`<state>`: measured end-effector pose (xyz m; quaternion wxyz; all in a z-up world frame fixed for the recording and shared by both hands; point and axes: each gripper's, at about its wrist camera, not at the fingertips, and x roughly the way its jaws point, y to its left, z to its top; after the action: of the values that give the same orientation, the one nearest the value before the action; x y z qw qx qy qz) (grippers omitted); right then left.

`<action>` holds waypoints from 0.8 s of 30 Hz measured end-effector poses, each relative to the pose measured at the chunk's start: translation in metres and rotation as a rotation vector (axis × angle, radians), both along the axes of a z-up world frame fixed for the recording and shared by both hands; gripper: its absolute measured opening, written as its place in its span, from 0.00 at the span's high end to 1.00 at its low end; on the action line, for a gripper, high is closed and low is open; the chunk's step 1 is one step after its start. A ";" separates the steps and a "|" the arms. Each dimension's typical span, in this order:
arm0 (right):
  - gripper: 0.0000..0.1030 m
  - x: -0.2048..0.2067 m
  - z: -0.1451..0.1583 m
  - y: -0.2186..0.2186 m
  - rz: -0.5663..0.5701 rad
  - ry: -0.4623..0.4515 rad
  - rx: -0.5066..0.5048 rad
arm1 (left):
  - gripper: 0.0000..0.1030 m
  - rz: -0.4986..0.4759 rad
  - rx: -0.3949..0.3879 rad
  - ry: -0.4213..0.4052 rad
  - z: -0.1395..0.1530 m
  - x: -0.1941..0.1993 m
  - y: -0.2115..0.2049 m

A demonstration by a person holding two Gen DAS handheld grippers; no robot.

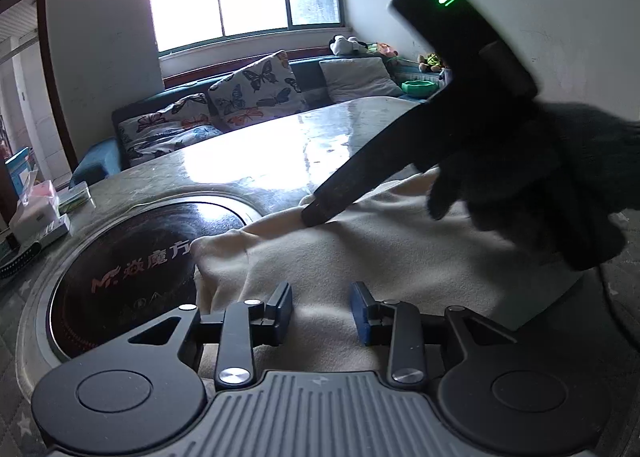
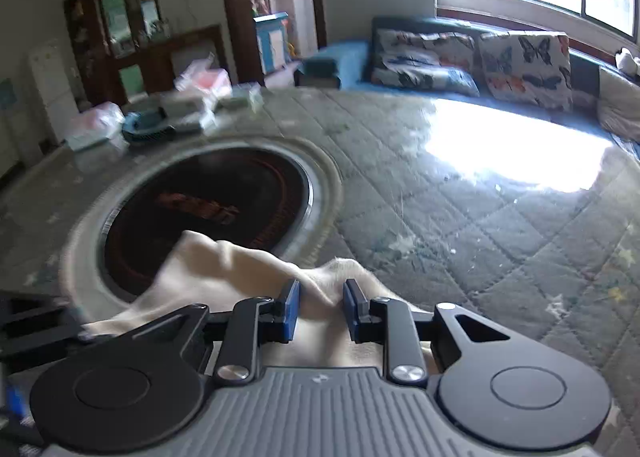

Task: Fold clothes

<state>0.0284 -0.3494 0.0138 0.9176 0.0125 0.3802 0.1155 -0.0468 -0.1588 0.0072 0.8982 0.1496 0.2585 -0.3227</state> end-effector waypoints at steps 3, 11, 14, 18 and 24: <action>0.76 0.009 -0.002 -0.001 -0.012 0.011 0.024 | 0.58 0.013 -0.013 0.012 0.001 -0.001 0.003; 0.64 -0.003 0.015 -0.013 -0.018 -0.038 0.036 | 0.51 0.053 -0.087 0.071 0.014 0.019 0.014; 0.64 -0.020 0.027 -0.025 -0.036 -0.073 0.042 | 0.52 0.078 -0.093 0.068 0.019 0.029 0.013; 0.64 -0.047 0.031 -0.047 -0.081 -0.084 0.063 | 0.54 0.117 -0.105 0.086 0.020 0.046 0.012; 0.64 -0.079 0.018 -0.078 -0.166 -0.068 0.077 | 0.54 0.165 -0.073 0.102 0.011 0.066 0.007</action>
<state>-0.0509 -0.4274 0.0316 0.9353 0.0752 0.3416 0.0539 0.0192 -0.1518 0.0182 0.9122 0.0780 0.3034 -0.2640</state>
